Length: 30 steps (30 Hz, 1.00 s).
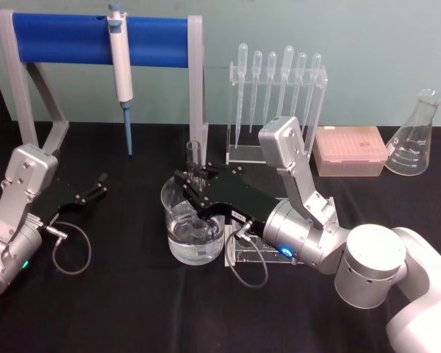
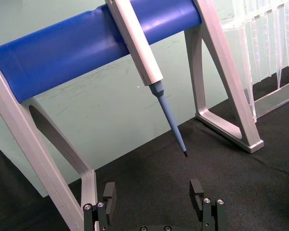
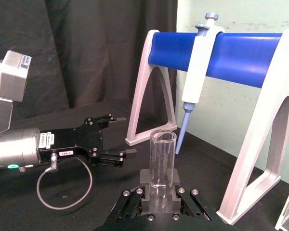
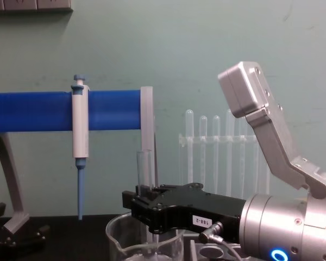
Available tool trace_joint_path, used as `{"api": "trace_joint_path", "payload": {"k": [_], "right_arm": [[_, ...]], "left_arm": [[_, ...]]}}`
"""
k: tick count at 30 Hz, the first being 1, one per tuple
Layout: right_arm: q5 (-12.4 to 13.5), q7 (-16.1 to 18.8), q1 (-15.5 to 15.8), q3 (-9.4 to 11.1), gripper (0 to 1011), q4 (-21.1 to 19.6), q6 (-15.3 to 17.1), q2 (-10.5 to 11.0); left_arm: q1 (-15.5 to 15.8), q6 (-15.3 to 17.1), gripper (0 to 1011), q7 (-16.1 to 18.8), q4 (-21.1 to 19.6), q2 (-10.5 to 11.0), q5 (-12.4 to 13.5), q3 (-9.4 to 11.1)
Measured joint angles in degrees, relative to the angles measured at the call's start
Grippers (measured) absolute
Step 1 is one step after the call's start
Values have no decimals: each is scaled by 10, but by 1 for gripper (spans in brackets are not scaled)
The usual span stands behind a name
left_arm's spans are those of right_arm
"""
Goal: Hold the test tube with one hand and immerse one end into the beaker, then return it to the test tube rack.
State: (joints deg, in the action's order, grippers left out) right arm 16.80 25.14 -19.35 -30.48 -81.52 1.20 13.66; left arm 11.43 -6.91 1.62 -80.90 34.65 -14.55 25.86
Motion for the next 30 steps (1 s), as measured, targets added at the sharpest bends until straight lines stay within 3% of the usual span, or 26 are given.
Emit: {"api": "trace_joint_path", "payload": {"k": [30], "right_arm": [[0,0,0,0,225,0,0,0]], "left_arm": [[0,0,1000,0,0,0,0,0]]}}
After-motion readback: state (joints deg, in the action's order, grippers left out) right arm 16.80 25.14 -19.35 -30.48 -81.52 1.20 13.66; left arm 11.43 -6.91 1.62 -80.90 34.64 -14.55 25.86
